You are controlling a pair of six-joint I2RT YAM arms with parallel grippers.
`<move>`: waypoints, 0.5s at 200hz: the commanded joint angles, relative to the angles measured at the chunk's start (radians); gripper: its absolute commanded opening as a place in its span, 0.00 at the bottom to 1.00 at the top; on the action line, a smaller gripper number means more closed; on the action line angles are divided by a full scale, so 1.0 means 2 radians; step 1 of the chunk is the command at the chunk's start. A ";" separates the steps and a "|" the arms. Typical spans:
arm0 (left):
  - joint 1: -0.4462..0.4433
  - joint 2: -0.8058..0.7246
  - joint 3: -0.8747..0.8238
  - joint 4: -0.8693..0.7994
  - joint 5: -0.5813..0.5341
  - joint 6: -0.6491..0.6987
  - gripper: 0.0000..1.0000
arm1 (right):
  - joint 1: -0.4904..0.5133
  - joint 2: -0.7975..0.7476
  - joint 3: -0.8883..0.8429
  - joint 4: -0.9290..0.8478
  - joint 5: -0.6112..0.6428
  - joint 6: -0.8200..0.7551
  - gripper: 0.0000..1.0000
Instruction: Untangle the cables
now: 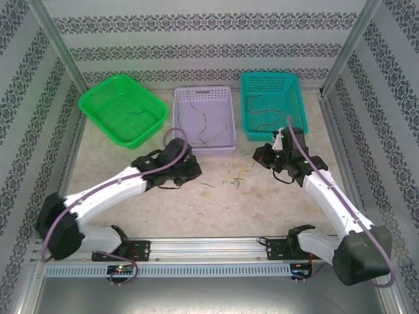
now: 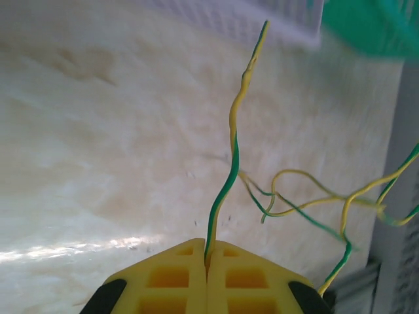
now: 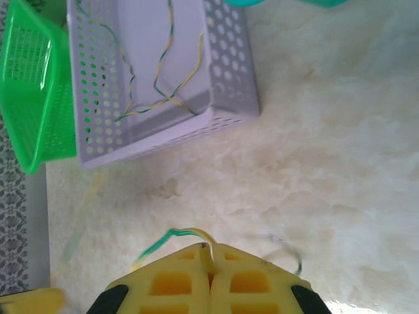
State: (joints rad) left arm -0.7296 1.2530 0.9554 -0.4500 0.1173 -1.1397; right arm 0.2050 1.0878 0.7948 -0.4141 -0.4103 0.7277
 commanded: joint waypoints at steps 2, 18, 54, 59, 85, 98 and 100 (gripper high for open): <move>0.015 -0.076 -0.045 -0.037 -0.117 -0.124 0.00 | -0.013 -0.015 -0.016 -0.010 0.011 0.001 0.00; 0.022 -0.132 -0.075 -0.045 -0.162 -0.179 0.00 | -0.014 -0.015 -0.022 -0.011 0.020 0.001 0.00; 0.077 -0.222 -0.108 -0.086 -0.202 -0.233 0.00 | -0.019 -0.005 -0.031 -0.014 0.037 -0.016 0.00; 0.087 -0.228 -0.111 -0.087 -0.199 -0.234 0.00 | -0.020 -0.004 -0.032 -0.014 0.038 -0.016 0.00; 0.135 -0.248 -0.117 -0.116 -0.185 -0.238 0.00 | -0.026 -0.003 -0.033 -0.016 0.051 -0.013 0.00; 0.156 -0.254 -0.113 -0.141 -0.187 -0.239 0.00 | -0.032 -0.007 -0.035 -0.024 0.069 -0.007 0.00; 0.159 -0.255 -0.113 -0.144 -0.187 -0.239 0.00 | -0.033 -0.007 -0.036 -0.024 0.072 -0.005 0.00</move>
State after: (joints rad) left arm -0.4923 0.7742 0.7296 -0.5880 -0.1761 -1.5703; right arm 0.1776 1.0760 0.7429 -0.4229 -0.4019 0.7273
